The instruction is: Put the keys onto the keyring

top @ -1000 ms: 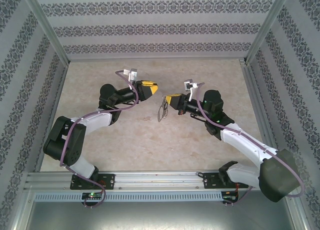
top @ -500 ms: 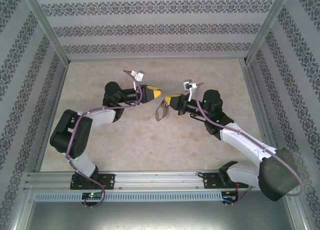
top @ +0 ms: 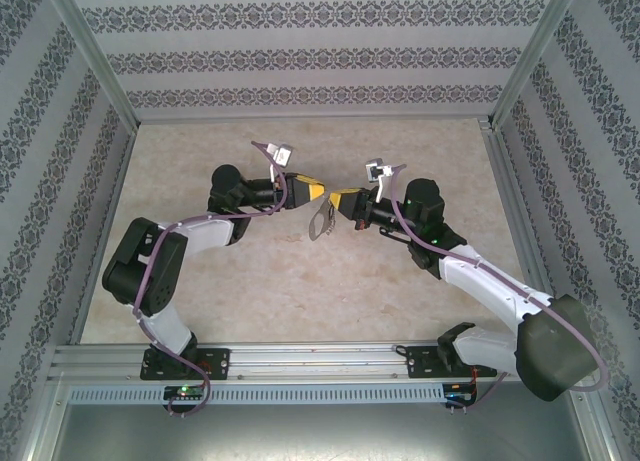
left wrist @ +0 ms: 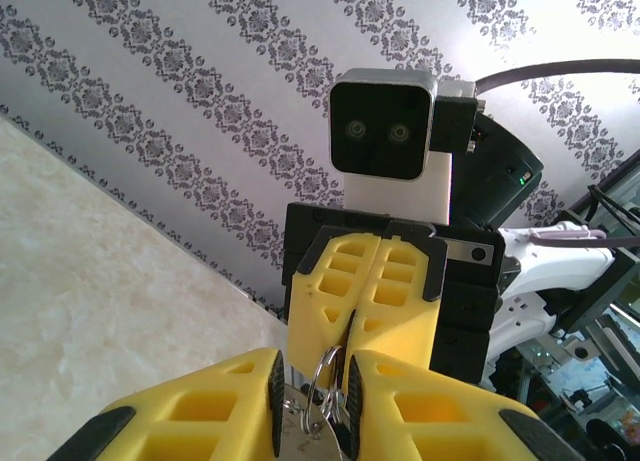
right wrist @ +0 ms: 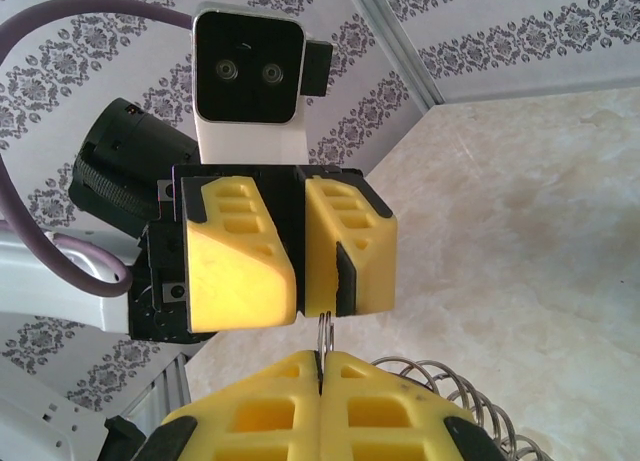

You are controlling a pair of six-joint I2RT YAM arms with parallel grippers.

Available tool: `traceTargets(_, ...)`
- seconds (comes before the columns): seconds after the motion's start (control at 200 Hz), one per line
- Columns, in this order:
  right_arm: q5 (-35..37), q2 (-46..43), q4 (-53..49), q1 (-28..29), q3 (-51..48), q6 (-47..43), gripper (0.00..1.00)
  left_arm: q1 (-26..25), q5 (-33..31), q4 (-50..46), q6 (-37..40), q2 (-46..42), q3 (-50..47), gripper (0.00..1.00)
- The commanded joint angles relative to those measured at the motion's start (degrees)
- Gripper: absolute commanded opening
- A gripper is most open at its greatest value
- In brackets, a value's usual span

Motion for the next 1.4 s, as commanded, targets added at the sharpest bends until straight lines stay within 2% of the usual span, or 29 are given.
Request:
traceTargets(0.0, -0.8, 0.0, 3.2, -0.1, 2.0, -0.4, 0.00, -0.8, 1.3, 4.5, -1.2, 1.0, 1.6, 0.26)
traceTargets(0.345, -0.6, 0.7, 3.4, -0.1, 2.1, -0.3, 0.00, -1.4, 1.9, 7.8, -3.5, 2.1, 2.1, 0.25)
traceTargets(0.485, -0.6, 0.9, 3.6, -0.1, 2.0, -0.2, 0.00, -1.5, 2.0, 8.3, -3.7, 2.2, 2.0, 0.18)
traceTargets(0.684, -0.5, 0.7, 3.6, -0.1, 2.0, -0.1, 0.00, -1.8, 2.3, 9.6, -4.7, 2.7, 2.5, 0.00)
traceTargets(0.929, 0.6, 1.1, 3.5, -0.2, 2.3, 0.6, 0.00, -2.4, 1.3, 9.5, -3.5, 1.6, 1.6, 0.00)
traceTargets(1.064, 1.9, -0.1, 3.8, -1.1, 1.5, 1.5, 0.40, -2.4, -3.4, 7.3, 0.5, -0.1, 0.3, 0.00)
traceTargets(1.134, 2.7, -1.7, 3.5, -1.9, 0.9, 1.8, 0.50, -2.4, -6.0, 3.3, 4.0, -1.7, -0.2, 0.00)
traceTargets(1.244, 3.4, -4.6, 2.4, -3.5, 0.0, 2.2, 0.57, -2.4, -10.1, -2.8, 10.1, -4.9, -1.4, 0.00)
traceTargets(1.394, 5.5, -8.5, 1.0, -5.5, -2.0, 2.3, 0.57, -2.5, -15.1, -6.4, 15.9, -9.1, -3.1, 0.00)
